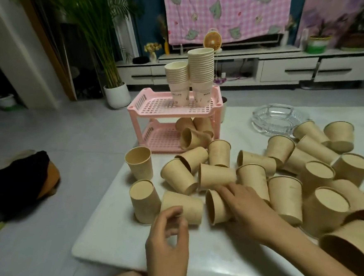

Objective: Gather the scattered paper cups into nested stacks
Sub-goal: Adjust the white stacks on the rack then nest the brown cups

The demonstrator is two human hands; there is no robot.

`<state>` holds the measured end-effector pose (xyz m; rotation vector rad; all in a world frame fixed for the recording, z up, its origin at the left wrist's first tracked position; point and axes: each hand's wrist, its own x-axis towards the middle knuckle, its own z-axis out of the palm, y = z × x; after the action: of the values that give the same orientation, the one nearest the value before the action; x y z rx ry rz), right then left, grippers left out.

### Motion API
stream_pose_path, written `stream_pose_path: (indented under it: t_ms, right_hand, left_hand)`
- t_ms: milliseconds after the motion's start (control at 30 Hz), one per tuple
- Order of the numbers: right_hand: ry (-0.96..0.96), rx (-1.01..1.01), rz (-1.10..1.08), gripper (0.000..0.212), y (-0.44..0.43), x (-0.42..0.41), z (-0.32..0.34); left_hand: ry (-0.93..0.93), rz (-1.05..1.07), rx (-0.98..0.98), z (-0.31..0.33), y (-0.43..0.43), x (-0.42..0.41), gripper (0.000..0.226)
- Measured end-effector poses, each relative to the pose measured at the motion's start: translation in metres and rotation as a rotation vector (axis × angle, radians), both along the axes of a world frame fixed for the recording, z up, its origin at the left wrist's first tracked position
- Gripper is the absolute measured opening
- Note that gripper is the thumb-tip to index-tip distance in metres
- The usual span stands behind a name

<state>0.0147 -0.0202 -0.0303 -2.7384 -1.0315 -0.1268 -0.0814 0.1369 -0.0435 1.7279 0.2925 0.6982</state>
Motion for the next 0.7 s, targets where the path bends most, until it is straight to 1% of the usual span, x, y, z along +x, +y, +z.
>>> stream_pose_path:
  t_ms: [33,100,133,167,200,233,267,300,367,433,467,500,533,600,700]
  right_hand:
    - [-0.010,0.032,-0.015,0.064,-0.003,-0.006,0.000]
    - [-0.027,0.163,-0.034,0.063,-0.012,-0.020,0.007]
    - [-0.002,0.261,-0.026,0.063,-0.015,-0.029,0.011]
    - [0.041,0.347,-0.006,0.064,-0.015,-0.040,0.017]
    - [0.089,0.388,0.034,0.066,-0.011,-0.049,0.020]
    - [0.142,0.390,0.082,0.068,-0.005,-0.057,0.020]
    - [0.190,0.371,0.119,0.070,0.001,-0.064,0.018]
    - [0.244,0.352,0.149,0.073,0.006,-0.068,0.014]
    - [0.409,0.359,0.203,0.076,0.009,-0.067,0.010]
    - [0.607,0.491,0.198,0.072,0.007,-0.053,0.014]
    - [0.606,0.564,0.167,0.066,0.008,-0.044,0.014]
    - [0.513,0.579,0.143,0.061,0.013,-0.034,0.012]
    - [0.392,0.522,0.132,0.059,0.023,-0.028,0.009]
    - [0.209,0.389,0.192,0.063,0.050,-0.021,0.004]
    - [0.100,0.228,0.291,0.071,0.082,-0.017,-0.005]
  left_hand:
    - [-0.002,0.030,-0.092,-0.003,0.000,-0.004,0.029]
    - [-0.008,0.040,-0.249,-0.007,-0.002,-0.010,0.045]
    - [-0.002,-0.016,-0.325,-0.007,-0.005,-0.014,0.060]
    - [0.026,-0.115,-0.395,-0.006,-0.010,-0.016,0.079]
    - [0.076,-0.219,-0.457,-0.005,-0.017,-0.019,0.097]
    - [0.113,-0.298,-0.499,-0.002,-0.025,-0.023,0.106]
    - [0.118,-0.335,-0.502,0.001,-0.030,-0.025,0.107]
    - [0.107,-0.304,-0.492,0.001,-0.032,-0.026,0.104]
    - [0.093,-0.133,-0.486,0.001,-0.026,-0.027,0.088]
    - [0.093,0.000,-0.476,-0.001,-0.011,-0.029,0.071]
    - [0.102,0.032,-0.443,-0.001,-0.003,-0.031,0.064]
    - [0.109,0.048,-0.406,-0.002,0.004,-0.032,0.061]
    - [0.116,0.052,-0.383,-0.002,0.010,-0.035,0.062]
    - [0.140,0.040,-0.368,-0.002,0.015,-0.038,0.064]
    - [0.192,0.034,-0.375,0.001,0.017,-0.039,0.046]
